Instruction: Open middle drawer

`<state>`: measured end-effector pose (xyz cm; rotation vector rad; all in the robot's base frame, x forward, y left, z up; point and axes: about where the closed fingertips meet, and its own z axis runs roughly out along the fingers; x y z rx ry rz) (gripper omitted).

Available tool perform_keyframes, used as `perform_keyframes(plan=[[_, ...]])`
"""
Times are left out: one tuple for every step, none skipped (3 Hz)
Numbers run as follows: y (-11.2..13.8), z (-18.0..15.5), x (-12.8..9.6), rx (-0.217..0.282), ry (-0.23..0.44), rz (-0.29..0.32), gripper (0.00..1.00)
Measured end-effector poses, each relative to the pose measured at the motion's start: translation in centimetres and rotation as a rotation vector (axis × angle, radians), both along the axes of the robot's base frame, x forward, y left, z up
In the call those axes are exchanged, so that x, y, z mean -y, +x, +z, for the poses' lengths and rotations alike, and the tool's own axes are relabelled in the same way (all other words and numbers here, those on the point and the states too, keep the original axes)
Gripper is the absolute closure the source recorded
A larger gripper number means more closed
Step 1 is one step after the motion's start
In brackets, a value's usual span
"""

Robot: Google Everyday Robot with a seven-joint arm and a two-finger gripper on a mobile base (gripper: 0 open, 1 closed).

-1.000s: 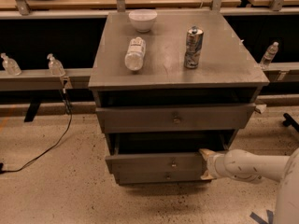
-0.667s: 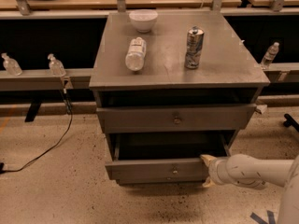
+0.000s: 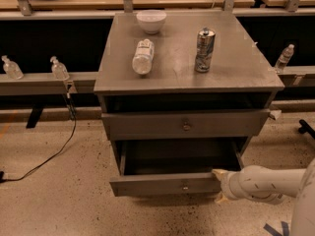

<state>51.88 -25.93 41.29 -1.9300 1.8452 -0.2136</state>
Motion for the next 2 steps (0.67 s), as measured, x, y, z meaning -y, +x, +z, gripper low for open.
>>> perform_keyframes(plan=[[-0.1, 0.2, 0.0, 0.004, 0.002, -0.004, 0.29], [-1.0, 2.2, 0.5, 0.048, 0.030, -0.047, 0.08]])
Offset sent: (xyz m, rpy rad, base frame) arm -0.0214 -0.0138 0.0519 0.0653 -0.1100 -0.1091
